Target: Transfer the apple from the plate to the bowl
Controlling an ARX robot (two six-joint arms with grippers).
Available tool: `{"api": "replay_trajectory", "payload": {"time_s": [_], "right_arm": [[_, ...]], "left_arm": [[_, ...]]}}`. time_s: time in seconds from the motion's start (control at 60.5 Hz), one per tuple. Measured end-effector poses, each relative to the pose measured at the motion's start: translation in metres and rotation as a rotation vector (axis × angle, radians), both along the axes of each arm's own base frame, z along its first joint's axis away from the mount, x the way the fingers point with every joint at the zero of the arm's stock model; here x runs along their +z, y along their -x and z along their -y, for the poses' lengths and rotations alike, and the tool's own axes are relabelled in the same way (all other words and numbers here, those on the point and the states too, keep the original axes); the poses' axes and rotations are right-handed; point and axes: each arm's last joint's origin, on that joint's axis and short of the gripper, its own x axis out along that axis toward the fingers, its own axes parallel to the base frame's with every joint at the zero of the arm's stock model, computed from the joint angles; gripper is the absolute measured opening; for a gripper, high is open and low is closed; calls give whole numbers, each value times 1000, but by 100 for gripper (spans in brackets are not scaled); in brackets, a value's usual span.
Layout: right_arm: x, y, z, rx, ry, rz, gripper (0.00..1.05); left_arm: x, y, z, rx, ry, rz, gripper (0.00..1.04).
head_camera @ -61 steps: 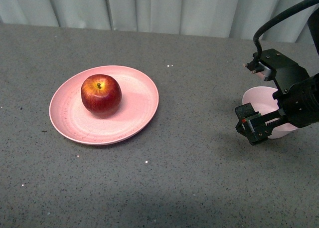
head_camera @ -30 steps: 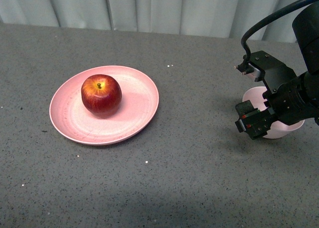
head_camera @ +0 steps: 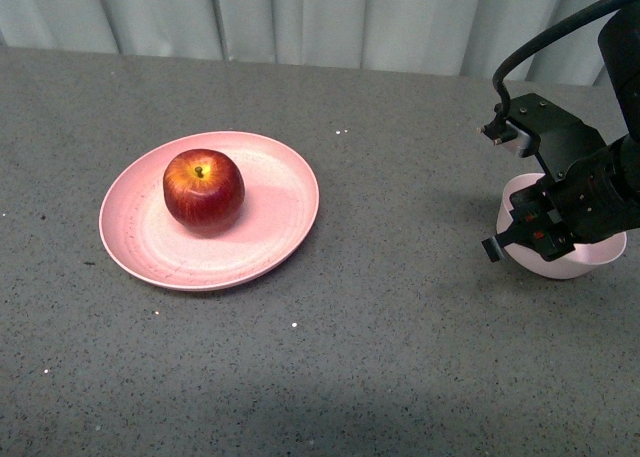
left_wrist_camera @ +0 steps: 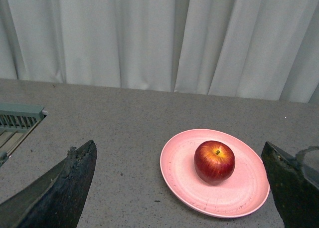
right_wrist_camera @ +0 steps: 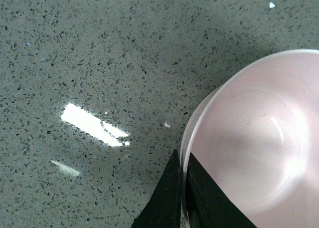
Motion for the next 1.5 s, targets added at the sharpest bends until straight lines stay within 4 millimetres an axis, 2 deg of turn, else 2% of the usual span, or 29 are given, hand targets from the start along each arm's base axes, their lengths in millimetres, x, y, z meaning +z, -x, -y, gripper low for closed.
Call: {"api": "replay_trajectory", "payload": {"time_s": [0.198,0.314,0.446,0.562,0.76,1.454,1.503], "right_arm": [[40,10,-27,119,-137,79,1],[47,15,-45,196,-241,74,1],[43,20,-64,257,-311,51,1],[36,17,-71,264,-329,39,1],[21,5,-78,258,-328,9,1],[5,-16,-95,258,-322,1,1],[3,-16,-95,257,-322,-2,10]], "left_arm": [[0,0,0,0,0,0,98],[0,0,0,0,0,0,98],[0,0,0,0,0,0,98],[0,0,0,0,0,0,98],[0,0,0,0,0,0,98],[0,0,0,0,0,0,98],[0,0,0,0,0,0,98]]}}
